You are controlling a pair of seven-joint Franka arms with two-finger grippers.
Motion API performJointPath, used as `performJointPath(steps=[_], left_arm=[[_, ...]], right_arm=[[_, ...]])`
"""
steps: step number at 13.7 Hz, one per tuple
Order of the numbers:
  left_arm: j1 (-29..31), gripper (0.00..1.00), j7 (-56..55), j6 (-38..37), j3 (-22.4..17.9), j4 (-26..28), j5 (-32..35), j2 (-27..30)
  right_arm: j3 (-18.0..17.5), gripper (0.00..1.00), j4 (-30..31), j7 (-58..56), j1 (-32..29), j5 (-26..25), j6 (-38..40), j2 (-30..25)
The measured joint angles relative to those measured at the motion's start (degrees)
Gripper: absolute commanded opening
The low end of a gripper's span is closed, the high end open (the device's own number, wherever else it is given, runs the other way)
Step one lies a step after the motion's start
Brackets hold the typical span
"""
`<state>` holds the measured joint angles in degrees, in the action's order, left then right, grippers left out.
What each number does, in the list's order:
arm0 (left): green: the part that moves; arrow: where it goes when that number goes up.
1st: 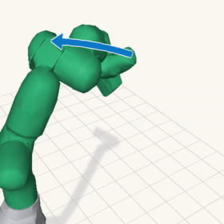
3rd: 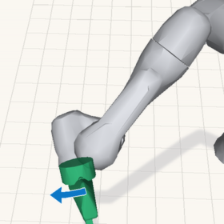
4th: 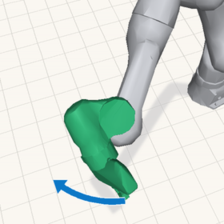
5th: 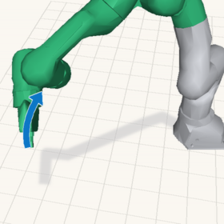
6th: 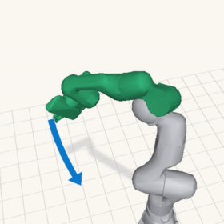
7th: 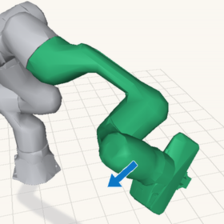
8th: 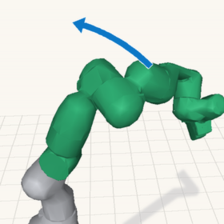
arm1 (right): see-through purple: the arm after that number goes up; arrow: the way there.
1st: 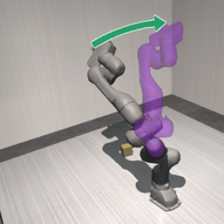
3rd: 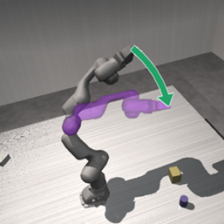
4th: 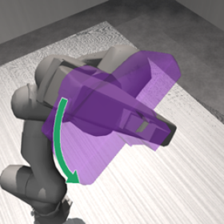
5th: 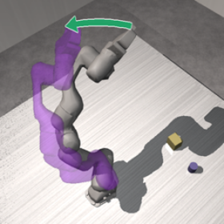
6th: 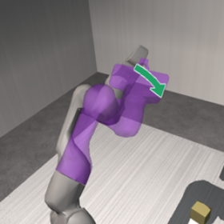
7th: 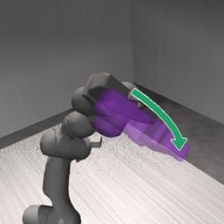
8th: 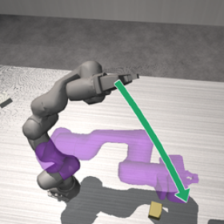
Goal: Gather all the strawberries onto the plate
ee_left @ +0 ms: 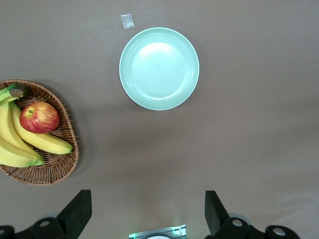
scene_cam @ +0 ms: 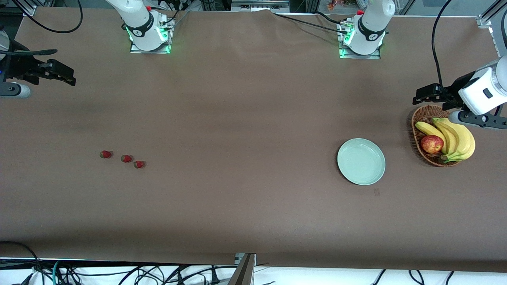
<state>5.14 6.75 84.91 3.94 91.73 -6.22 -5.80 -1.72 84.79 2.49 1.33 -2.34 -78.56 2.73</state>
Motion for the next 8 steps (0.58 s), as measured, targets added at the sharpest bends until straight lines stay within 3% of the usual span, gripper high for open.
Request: performJointPath(steps=[3,6,8], left_arm=[[2.02,1.0,-6.89,-4.49,-0.01,0.14,-7.22,-0.43],[3.13,1.0,-6.4,-3.6,0.01,0.11,-7.77,-0.53],[3.09,1.0,0.55,-2.21,0.36,-0.38,-5.92,-0.92]], right_arm=[[0.05,1.0,0.0,0.0,-0.05,0.14,-1.74,0.27],[0.07,1.0,0.03,0.0,-0.07,0.76,-3.94,1.39],[0.07,1.0,0.05,0.0,-0.08,0.87,-4.84,2.91]])
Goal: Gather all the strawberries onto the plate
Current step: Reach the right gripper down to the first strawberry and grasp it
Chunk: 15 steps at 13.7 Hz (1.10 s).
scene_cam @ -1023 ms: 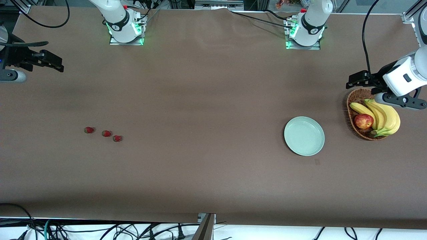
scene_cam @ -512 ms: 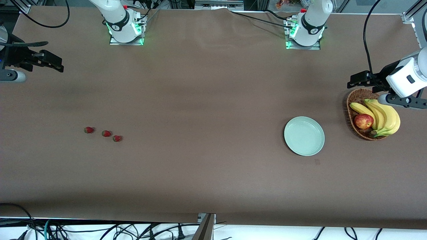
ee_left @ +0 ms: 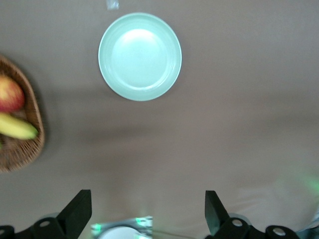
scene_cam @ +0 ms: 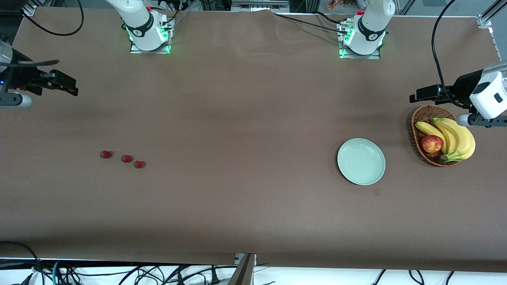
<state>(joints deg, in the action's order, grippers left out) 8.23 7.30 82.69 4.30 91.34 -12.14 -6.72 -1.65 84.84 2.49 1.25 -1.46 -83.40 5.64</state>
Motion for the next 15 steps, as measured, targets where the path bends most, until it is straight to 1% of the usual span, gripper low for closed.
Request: performJointPath(steps=[2,4,6,10,13,15], left_arm=[[0.0,1.0,3.08,0.25,0.21,-1.27,1.04,-0.58],[0.11,1.0,0.77,0.05,0.18,-1.63,0.0,-0.83],[0.13,1.0,0.86,-0.08,0.18,-1.75,-0.1,-1.0],[-0.84,1.0,7.89,1.41,0.81,-2.71,5.0,-1.39],[-1.28,1.0,7.6,1.41,1.05,-2.89,5.38,-1.43],[-1.51,1.0,6.69,2.07,1.28,-2.96,8.32,-1.43]], right_arm=[[0.0,1.0,0.05,0.0,0.0,0.14,-2.14,1.62],[0.0,1.0,0.26,0.0,0.0,0.73,-4.32,3.93],[-0.03,1.0,0.61,0.0,0.02,1.31,-6.65,7.37],[-0.36,1.0,0.76,-0.01,0.29,1.39,-13.11,15.18],[-0.63,1.0,0.91,-0.01,1.4,1.4,-19.15,20.42],[-0.63,1.0,1.24,-0.01,1.91,1.4,-23.81,24.09]])
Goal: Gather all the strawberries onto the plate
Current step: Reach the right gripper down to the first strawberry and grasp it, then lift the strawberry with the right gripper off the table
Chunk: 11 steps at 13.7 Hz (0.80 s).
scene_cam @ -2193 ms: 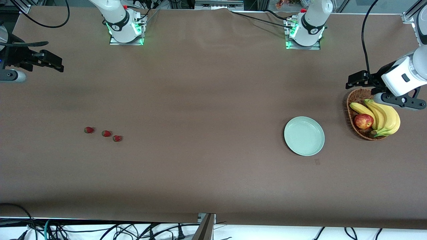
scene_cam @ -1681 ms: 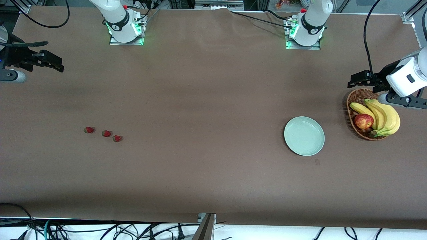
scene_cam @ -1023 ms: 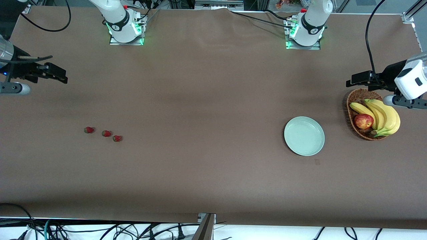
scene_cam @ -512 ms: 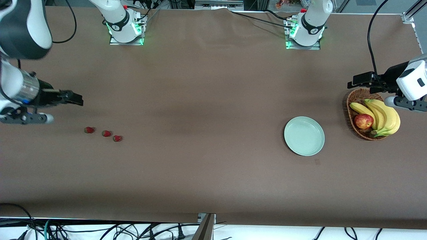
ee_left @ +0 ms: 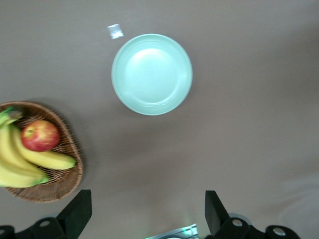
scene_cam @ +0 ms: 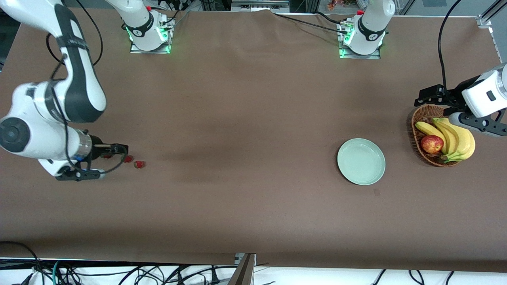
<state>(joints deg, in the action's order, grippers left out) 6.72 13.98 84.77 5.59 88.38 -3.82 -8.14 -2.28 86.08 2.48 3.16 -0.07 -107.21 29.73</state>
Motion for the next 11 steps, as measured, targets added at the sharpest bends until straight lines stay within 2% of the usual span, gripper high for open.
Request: performJointPath(steps=[2,5,8,11], left_arm=[[-0.68,1.0,0.18,2.12,1.07,-0.11,3.06,0.0],[-1.24,1.0,2.04,2.1,1.5,-0.14,3.35,-0.02],[-0.88,1.0,-5.04,-0.86,1.41,-0.14,0.44,-0.03],[0.03,1.0,-0.82,-0.05,1.21,-0.16,0.17,-0.03]], right_arm=[[0.0,1.0,0.26,0.0,0.15,-0.01,-4.49,3.3],[0.01,1.0,1.98,0.0,0.19,-0.01,-12.28,7.03],[0.0,1.0,6.09,-0.55,0.27,-0.03,-19.51,8.46],[0.05,1.0,9.28,-1.33,0.25,-0.06,-24.15,9.06]])
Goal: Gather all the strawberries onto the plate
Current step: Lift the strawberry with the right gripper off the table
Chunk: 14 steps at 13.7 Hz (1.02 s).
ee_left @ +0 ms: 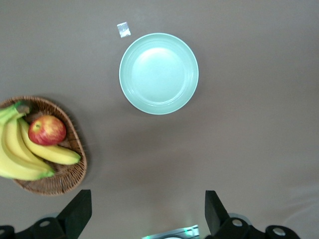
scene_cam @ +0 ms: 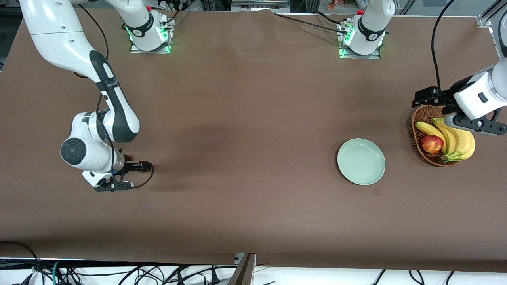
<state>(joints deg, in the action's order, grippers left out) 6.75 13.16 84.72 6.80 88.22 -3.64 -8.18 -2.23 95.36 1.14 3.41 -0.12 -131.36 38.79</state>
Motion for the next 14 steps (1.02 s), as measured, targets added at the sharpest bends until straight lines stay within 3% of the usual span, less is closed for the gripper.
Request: performJointPath(steps=[2,9,10,12,14], left_arm=[[0.16,1.0,2.41,0.74,-0.01,0.0,-0.05,-0.04],[-0.11,1.0,-4.24,0.89,0.32,-0.83,0.1,-0.12],[-0.11,1.0,-4.27,0.9,0.32,-0.9,1.05,-0.12],[-0.1,1.0,-4.35,1.04,0.33,-1.0,1.87,-0.12],[-0.11,1.0,-4.73,1.31,0.34,-1.04,1.88,-0.12]], right_arm=[[0.0,1.0,0.71,-0.21,0.0,-0.01,-0.6,0.36],[0.02,0.98,2.8,-1.63,-0.01,-0.02,-0.7,0.69],[0.03,0.88,2.97,-1.65,-0.03,-0.02,-0.7,0.69],[0.04,0.5,3.19,-1.73,-0.05,-0.02,-0.7,0.69],[0.08,0.21,3.41,-1.79,-0.08,-0.02,-0.7,0.69]])
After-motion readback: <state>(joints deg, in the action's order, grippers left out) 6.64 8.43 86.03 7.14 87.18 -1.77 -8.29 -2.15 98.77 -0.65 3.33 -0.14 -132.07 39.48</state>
